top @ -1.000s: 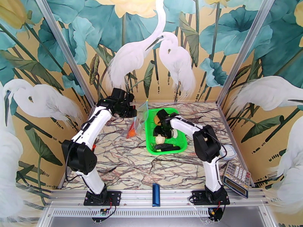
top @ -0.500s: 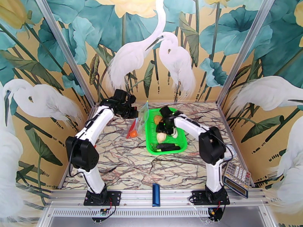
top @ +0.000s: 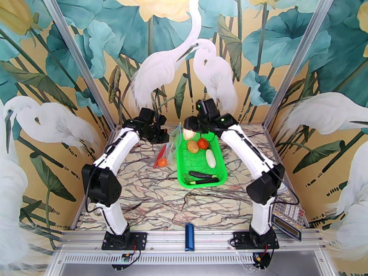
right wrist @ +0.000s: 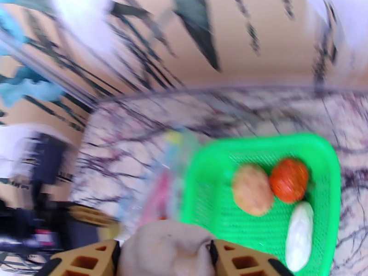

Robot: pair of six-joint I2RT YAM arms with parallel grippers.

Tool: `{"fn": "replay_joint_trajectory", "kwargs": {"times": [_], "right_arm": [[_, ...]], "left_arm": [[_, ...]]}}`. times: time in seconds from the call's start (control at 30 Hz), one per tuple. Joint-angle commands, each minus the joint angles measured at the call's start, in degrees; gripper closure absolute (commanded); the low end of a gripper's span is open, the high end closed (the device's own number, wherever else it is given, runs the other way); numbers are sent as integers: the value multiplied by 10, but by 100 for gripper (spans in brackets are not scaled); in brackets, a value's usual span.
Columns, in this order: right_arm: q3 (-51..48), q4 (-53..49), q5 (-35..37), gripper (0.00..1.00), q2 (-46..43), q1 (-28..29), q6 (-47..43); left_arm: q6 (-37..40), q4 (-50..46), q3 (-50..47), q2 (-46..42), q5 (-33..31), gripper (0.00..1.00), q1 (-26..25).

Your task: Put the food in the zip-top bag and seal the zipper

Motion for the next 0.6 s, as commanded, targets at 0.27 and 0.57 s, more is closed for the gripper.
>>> {"fn": "replay_joint_trajectory", "kwargs": {"times": [0.27,0.57], "right_arm": [[61,-19,14,69,90,37,-27],[24,-4,35,68,100,41,-25]], "left_arm": [[-20,20,28,15,42,100,4],[-33,22,33,13,56,100,6]]}}
